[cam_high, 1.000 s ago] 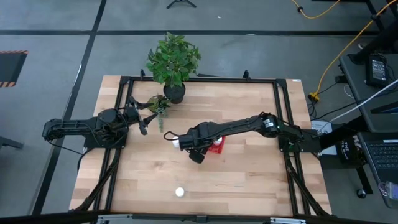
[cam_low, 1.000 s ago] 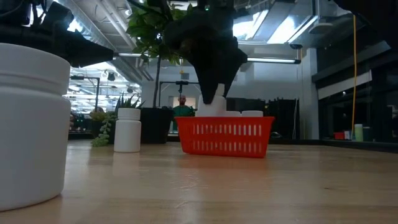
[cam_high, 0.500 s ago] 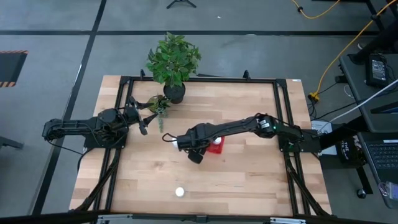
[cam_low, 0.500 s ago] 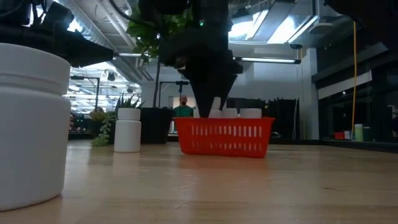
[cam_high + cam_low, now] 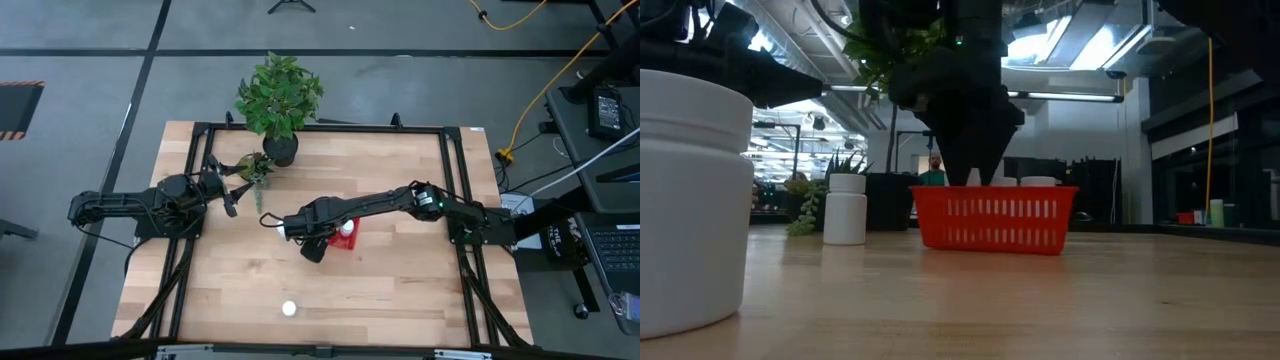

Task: Pick and place pill bottles into a basket
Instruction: Put the white pill bottle into the red bin

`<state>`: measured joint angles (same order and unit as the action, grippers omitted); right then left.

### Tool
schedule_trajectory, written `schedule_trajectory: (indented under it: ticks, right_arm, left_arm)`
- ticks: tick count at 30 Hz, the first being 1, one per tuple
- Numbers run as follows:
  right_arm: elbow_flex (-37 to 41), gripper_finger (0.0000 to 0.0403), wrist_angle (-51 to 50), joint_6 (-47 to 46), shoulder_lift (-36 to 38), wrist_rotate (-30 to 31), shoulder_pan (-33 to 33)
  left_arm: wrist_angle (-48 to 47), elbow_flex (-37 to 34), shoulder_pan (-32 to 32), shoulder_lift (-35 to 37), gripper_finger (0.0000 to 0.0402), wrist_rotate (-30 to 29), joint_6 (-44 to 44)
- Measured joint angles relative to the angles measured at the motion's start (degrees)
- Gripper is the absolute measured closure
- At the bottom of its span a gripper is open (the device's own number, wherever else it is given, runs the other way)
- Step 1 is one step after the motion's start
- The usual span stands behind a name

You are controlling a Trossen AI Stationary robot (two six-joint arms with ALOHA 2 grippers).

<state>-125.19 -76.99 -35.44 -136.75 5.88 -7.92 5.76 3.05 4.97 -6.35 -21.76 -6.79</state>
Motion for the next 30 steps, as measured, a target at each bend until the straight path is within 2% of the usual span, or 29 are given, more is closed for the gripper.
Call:
schedule_trajectory:
  ticks: [7, 16, 20, 25, 30]
  right_arm:
    - [-0.84, 0.0154, -0.51, -0.22, 0.00, -2.53, 0.00]
    - [-9.89, 0.0152, -1.42, -0.22, 0.10, -2.57, -0.20]
    - [-9.37, 0.0152, 4.33, 0.12, 2.35, -2.54, -0.20]
    - [-9.72, 0.0151, 13.07, 4.77, 2.83, -3.24, -0.20]
    - [-9.49, 0.0121, 20.54, 10.80, 2.80, -4.29, 0.55]
  left_arm:
    - [0.00, 0.00, 0.01, 0.00, 0.0155, -0.01, 0.00]
    - [0.00, 0.00, 0.01, 0.00, 0.0157, -0.01, 0.00]
    - [0.00, 0.00, 0.00, -0.02, 0.0155, 0.00, 0.00]
    - [-0.02, 0.00, 0.01, -0.02, 0.0157, 0.00, 0.01]
    - [0.00, 0.00, 0.01, -0.02, 0.0155, 0.02, 0.00]
